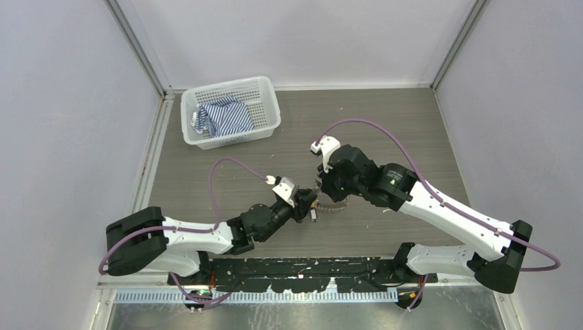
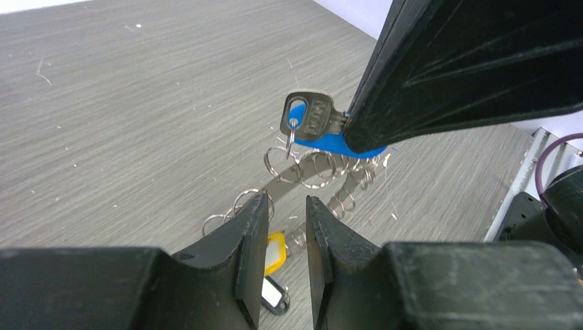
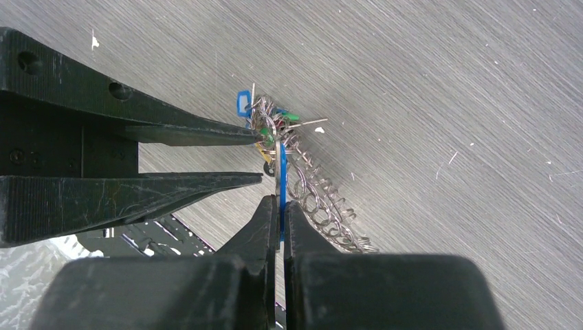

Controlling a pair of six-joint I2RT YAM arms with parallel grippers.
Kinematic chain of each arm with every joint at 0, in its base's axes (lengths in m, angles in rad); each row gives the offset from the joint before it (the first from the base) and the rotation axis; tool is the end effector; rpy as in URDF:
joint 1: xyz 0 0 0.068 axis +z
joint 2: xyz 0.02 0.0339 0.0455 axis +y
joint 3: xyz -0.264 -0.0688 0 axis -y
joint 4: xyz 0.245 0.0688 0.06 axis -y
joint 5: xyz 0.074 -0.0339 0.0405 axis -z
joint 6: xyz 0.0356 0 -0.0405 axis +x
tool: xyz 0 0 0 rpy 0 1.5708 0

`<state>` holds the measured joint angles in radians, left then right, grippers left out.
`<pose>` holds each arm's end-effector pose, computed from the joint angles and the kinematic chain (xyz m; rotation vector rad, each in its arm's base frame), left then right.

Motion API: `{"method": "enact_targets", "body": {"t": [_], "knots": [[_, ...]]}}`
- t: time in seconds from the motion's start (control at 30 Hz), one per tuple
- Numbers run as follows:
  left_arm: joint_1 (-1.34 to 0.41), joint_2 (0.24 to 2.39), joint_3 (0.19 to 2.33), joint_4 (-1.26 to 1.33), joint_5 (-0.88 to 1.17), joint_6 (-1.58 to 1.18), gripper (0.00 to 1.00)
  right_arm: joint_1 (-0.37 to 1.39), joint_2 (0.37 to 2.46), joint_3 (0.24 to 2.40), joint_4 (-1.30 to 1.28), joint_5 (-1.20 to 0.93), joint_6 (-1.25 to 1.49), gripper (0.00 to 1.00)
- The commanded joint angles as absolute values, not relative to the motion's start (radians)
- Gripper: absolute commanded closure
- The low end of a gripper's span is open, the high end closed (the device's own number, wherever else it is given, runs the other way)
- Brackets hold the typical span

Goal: Remove the keys from the keyring

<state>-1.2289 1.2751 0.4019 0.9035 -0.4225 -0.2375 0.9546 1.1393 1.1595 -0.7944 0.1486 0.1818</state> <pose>0.0985 -0.2333 0.2200 0.4404 1.5422 -0.8308 0.1380 0.1858 0.3419 -0.8231 2.2198 0.3874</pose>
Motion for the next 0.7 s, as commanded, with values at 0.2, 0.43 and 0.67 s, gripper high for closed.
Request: {"method": "enact_targets", "body": {"t": [0.2,0.43,0.67], "knots": [[-1.254,1.318,0.461,1.049,-0.498,-0.170,0.72,0.963,1.141,1.231,-0.746,0.142,0.211,0.99],[-1.256,1.324,0.472,1.052,-0.539,-0.153,0.72,0.966,1.144,1.235,-0.751,0.134,0.215,0.99],[-1.255,1.336,0.478,1.052,-0.550,-0.152,0.72,0.968,1.140,1.234,-0.752,0.130,0.219,0.99]]}}
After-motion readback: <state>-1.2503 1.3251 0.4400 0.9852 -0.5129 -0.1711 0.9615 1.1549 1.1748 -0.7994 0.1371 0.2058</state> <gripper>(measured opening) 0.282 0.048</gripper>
